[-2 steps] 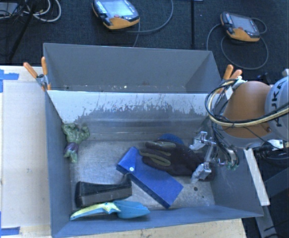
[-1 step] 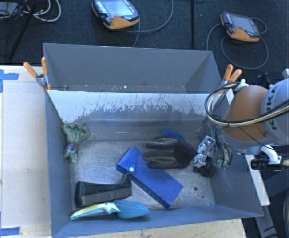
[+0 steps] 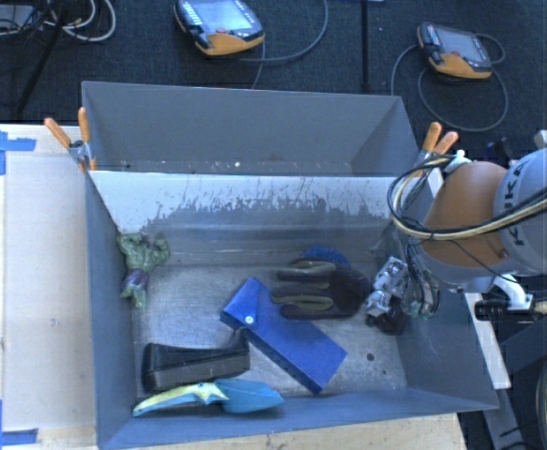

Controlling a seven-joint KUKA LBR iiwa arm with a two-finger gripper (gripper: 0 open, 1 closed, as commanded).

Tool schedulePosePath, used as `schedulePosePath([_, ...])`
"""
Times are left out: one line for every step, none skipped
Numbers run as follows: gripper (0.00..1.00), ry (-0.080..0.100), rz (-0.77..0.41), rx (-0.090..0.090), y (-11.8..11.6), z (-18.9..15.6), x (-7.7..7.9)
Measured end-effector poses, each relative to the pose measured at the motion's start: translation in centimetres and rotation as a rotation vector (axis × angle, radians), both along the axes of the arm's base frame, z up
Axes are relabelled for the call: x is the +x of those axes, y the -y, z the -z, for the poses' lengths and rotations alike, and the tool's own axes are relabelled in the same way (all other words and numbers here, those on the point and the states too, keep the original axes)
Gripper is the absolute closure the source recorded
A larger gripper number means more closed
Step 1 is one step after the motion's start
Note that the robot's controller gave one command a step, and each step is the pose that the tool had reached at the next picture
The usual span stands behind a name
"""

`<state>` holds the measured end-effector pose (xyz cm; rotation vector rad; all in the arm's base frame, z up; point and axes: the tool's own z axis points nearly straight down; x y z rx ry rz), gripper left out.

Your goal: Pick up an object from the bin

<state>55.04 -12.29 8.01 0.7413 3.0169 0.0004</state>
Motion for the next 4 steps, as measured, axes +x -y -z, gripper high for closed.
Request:
schedulePosePath([1.0,-0.012,-0.001,0.003,-0.1,-0.2,-0.2])
schedulePosePath([1.0,-0.037,-0.002,0.009,-0.2,-1.7,-0.7])
schedulePosePath([1.0,-0.032,-0.002,0.008,-0.1,-3.0,-0.4])
schedulePosePath([1.0,-0.031,-0.003,0.008,-0.1,-3.7,-0.4])
